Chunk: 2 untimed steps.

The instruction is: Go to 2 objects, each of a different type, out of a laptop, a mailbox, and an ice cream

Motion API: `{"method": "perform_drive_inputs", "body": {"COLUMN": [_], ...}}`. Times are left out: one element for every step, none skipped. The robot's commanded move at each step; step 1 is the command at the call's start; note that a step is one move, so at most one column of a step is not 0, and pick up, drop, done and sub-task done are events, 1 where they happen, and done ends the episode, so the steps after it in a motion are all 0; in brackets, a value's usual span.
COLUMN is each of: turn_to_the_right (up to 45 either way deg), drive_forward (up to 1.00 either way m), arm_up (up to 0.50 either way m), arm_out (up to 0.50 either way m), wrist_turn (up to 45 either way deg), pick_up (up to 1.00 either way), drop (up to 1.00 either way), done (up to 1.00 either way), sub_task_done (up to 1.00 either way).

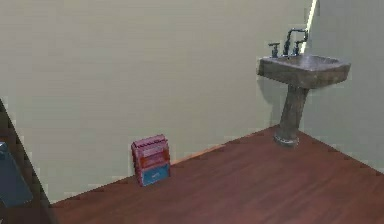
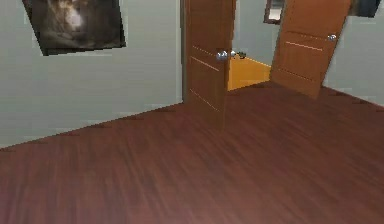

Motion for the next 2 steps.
{"method": "perform_drive_inputs", "body": {"turn_to_the_right": [0.0, -18.0], "drive_forward": [0.40, 0.00], "arm_up": [0.00, 0.00], "arm_out": [0.00, 0.00], "wrist_turn": [0.0, 0.0], "pick_up": [0.00, 0.00], "drop": [0.00, 0.00], "done": [0.00, 0.00], "sub_task_done": [0.00, 0.00]}}
